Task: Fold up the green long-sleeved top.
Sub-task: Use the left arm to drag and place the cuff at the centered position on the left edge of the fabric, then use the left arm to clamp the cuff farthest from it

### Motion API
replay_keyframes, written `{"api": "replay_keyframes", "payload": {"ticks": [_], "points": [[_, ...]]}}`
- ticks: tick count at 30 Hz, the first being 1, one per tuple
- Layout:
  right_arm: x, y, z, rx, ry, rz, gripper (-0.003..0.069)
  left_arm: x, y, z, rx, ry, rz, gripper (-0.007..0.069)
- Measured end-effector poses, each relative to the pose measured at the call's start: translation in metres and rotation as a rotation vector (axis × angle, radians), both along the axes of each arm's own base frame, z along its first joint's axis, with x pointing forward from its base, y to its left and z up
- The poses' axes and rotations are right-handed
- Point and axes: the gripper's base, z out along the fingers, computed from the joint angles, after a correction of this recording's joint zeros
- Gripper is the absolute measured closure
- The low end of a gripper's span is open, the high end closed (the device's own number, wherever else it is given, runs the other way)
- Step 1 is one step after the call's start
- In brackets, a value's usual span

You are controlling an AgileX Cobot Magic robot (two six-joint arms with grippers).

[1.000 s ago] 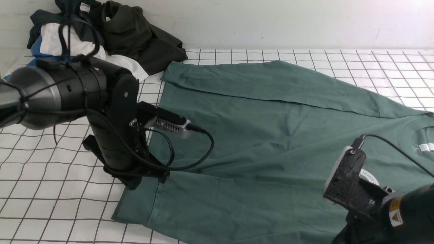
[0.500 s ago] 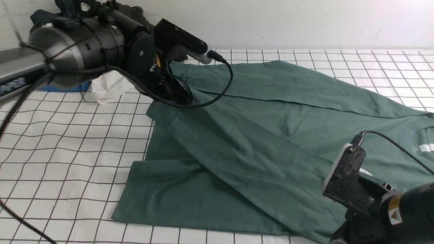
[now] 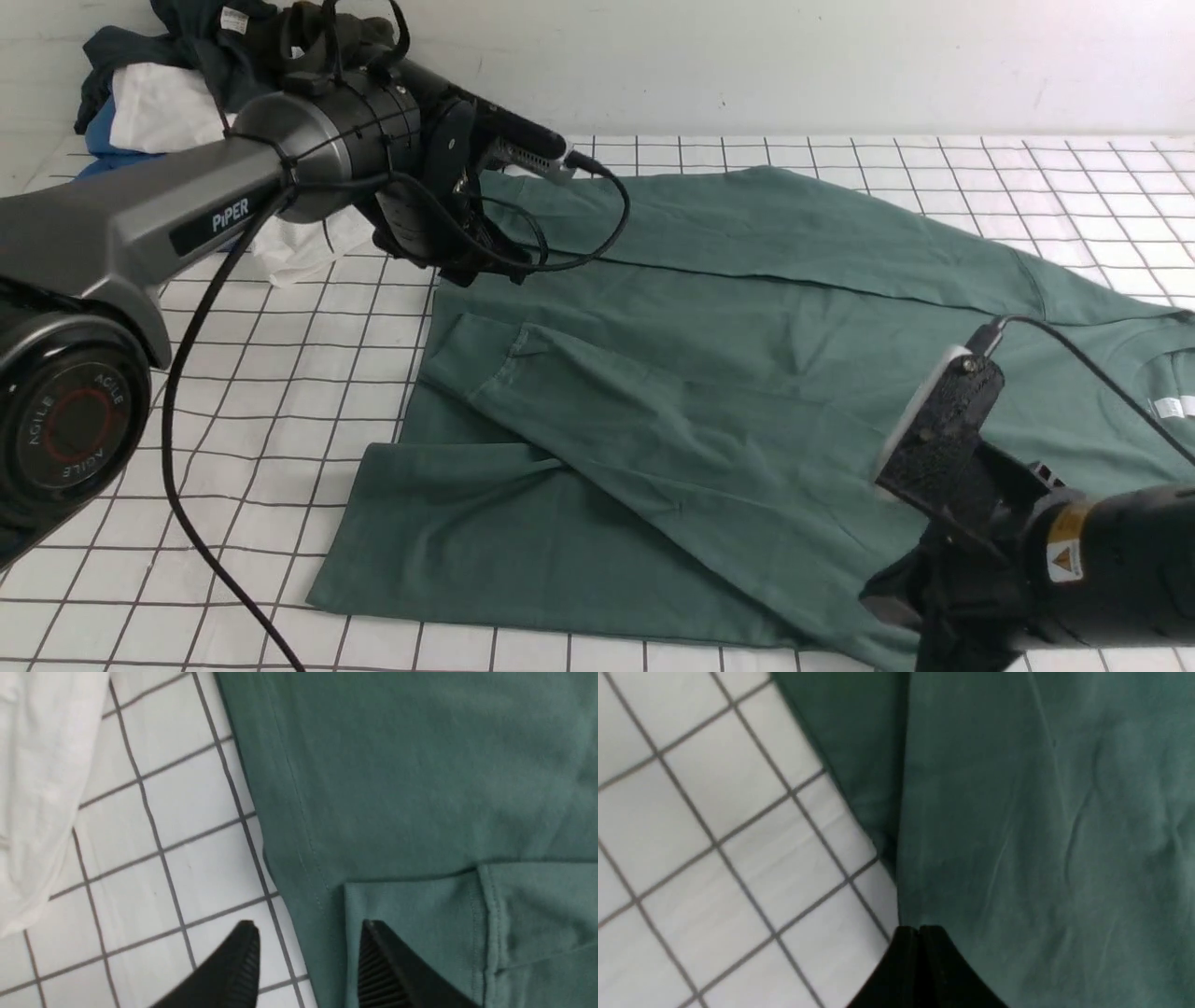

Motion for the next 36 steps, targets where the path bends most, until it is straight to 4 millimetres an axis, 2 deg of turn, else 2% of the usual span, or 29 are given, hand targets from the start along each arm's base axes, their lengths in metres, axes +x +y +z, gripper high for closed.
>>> {"api": "replay_keyframes", "payload": {"ticks": [2, 4, 8, 9, 11, 12, 13, 14, 17, 19, 21, 22, 23, 25, 28, 33, 36], "points": [[0.009, 0.005, -0.003, 0.044, -0.046, -0.023, 0.0672, 0.003, 0.0, 0.01, -0.015, -0.002, 0.0, 0.0295], [0.017, 0.01, -0.009, 0.076, -0.069, -0.049, 0.0672, 0.007, -0.001, 0.02, -0.056, -0.001, -0.006, 0.0302], [0.029, 0.018, -0.037, 0.072, -0.002, -0.098, 0.0672, 0.025, 0.002, 0.032, -0.164, -0.018, -0.031, 0.0372], [0.031, 0.019, -0.051, 0.044, 0.043, -0.102, 0.0672, 0.034, 0.005, 0.035, -0.205, -0.033, -0.028, 0.0397], [0.031, 0.02, -0.061, 0.019, 0.08, -0.102, 0.0672, 0.042, 0.008, 0.036, -0.242, -0.049, -0.019, 0.0417], [0.031, 0.02, -0.076, -0.029, 0.141, -0.093, 0.0672, 0.054, 0.013, 0.031, -0.301, -0.055, -0.004, 0.0445], [0.031, 0.02, -0.077, -0.03, 0.144, -0.094, 0.0672, 0.055, 0.014, 0.034, -0.309, -0.062, -0.003, 0.0446], [0.033, 0.021, -0.079, -0.051, 0.162, -0.078, 0.0672, 0.066, 0.021, 0.029, -0.358, -0.067, 0.017, 0.0456], [0.033, 0.022, -0.079, -0.076, 0.189, -0.068, 0.0672, 0.083, 0.031, 0.01, -0.418, -0.07, 0.043, 0.0449], [0.033, 0.021, -0.079, -0.092, 0.21, -0.074, 0.0672, 0.093, 0.038, -0.013, -0.429, -0.058, 0.049, 0.0395], [0.033, 0.021, -0.079, -0.096, 0.217, -0.078, 0.0672, 0.096, 0.039, -0.02, -0.43, -0.059, 0.049, 0.0368], [0.032, 0.02, -0.077, -0.097, 0.228, -0.094, 0.0672, 0.103, 0.042, -0.037, -0.429, -0.072, 0.059, 0.0298], [0.031, 0.019, -0.076, -0.101, 0.237, -0.099, 0.0672, 0.107, 0.044, -0.044, -0.431, -0.096, 0.065, 0.0258], [0.027, 0.017, -0.073, -0.115, 0.264, -0.101, 0.0672, 0.113, 0.045, -0.055, -0.436, -0.137, 0.074, 0.0193], [0.014, 0.01, -0.068, -0.169, 0.349, -0.092, 0.0672, 0.12, 0.05, -0.064, -0.449, -0.199, 0.094, 0.0141], [-0.008, -0.003, -0.052, -0.219, 0.434, -0.076, 0.0672, 0.13, 0.058, -0.071, -0.476, -0.299, 0.131, 0.0158], [-0.015, -0.007, -0.03, -0.167, 0.362, -0.074, 0.0672, 0.133, 0.061, -0.079, -0.503, -0.32, 0.158, 0.0232]]}}
